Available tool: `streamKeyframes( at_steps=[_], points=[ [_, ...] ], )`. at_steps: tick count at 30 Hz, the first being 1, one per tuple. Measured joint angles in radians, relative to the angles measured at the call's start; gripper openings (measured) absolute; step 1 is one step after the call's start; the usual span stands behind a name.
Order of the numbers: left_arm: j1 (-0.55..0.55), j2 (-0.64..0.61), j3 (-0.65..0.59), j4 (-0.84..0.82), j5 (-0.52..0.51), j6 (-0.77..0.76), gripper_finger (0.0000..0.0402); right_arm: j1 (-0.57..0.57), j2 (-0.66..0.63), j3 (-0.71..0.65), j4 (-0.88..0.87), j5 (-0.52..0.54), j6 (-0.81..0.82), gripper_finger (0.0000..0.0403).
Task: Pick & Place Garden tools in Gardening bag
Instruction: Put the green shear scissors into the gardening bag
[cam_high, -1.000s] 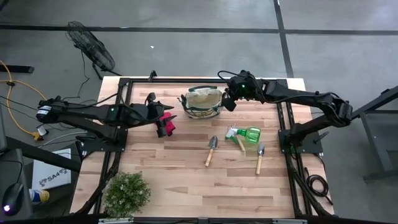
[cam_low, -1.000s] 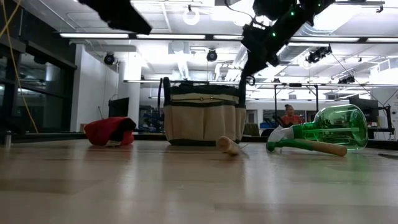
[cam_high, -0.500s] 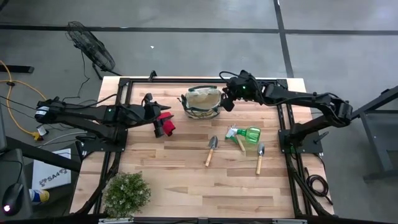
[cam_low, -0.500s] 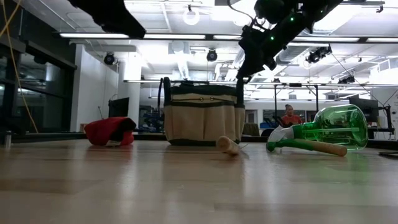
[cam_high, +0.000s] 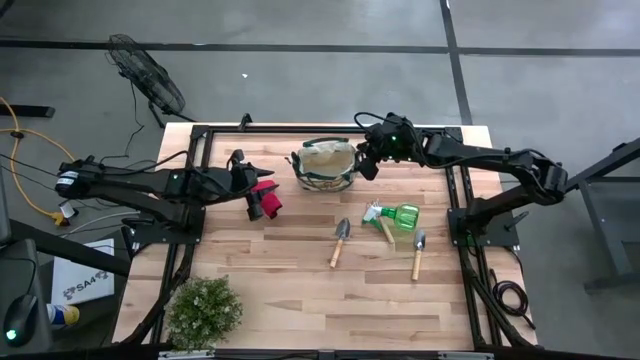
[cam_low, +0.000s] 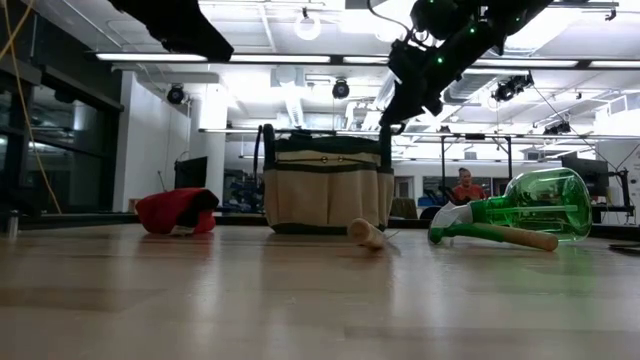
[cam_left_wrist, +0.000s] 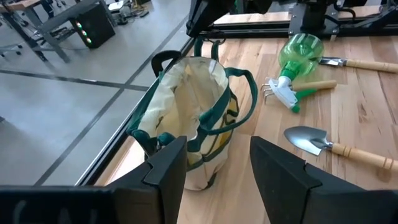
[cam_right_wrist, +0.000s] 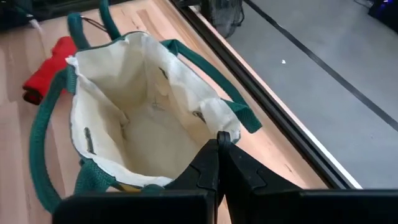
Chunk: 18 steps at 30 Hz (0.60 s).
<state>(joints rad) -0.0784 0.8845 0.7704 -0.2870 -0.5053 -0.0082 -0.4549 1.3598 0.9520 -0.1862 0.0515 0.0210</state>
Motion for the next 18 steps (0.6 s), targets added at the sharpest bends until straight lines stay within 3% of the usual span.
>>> streamKeyframes(
  at_steps=[8, 18],
  points=[
    [0.000, 0.000, 0.000, 0.000, 0.000, 0.000, 0.0170, 0.000, 0.000, 0.000, -0.005, -0.055, 0.004, 0.0004],
    [0.000, 0.000, 0.000, 0.000, 0.001, -0.001, 0.0170, -0.035, 0.002, 0.000, -0.024, -0.050, 0.009, 0.0004]
  ],
)
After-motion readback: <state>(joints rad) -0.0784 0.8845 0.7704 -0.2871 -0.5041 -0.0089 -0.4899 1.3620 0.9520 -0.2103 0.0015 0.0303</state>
